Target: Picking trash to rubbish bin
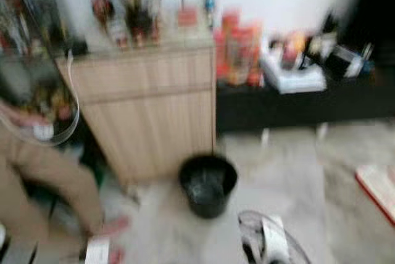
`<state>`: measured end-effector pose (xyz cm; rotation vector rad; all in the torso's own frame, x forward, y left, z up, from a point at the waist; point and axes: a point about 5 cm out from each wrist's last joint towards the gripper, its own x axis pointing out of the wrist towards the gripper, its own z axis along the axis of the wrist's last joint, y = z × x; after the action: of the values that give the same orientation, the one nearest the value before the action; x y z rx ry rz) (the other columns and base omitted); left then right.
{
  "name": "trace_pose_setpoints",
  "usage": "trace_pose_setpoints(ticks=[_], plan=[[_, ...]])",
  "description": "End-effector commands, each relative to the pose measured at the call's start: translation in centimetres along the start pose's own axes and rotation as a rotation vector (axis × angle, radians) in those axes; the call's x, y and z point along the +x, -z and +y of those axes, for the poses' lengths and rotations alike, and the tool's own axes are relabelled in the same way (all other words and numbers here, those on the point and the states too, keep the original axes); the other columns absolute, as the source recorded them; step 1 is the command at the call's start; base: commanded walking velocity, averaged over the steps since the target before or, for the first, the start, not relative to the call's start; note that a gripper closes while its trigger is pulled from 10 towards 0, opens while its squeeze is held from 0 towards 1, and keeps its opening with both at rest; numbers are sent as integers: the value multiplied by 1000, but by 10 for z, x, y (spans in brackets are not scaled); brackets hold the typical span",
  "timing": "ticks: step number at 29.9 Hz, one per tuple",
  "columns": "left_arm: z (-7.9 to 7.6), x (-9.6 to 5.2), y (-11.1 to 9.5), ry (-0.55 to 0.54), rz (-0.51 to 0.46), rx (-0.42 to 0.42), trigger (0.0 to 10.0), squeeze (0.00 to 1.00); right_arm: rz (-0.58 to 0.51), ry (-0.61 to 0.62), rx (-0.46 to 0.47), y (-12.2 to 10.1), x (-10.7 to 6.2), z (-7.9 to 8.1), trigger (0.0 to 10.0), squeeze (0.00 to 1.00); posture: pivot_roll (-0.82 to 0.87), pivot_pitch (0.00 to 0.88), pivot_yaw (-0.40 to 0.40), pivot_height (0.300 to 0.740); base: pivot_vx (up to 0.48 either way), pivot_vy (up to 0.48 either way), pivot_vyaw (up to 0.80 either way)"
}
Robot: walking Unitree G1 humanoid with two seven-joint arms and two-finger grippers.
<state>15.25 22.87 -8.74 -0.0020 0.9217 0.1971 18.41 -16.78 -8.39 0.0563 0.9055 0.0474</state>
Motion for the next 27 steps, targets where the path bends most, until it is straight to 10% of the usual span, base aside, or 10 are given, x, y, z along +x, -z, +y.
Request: trace_pose_setpoints(ticks=[1, 27], plan=[[1, 2, -8, -7, -25, 10, 10000, 0, -3, -8, 6, -2, 1, 4, 10000, 0, 38, 0, 32, 740, 0, 0, 0], [0, 2, -10, -14, -33, -9, 10000, 0, 0, 3, 24, -3, 1, 3, 10000, 0, 44, 0, 25, 740, 0, 0, -57]])
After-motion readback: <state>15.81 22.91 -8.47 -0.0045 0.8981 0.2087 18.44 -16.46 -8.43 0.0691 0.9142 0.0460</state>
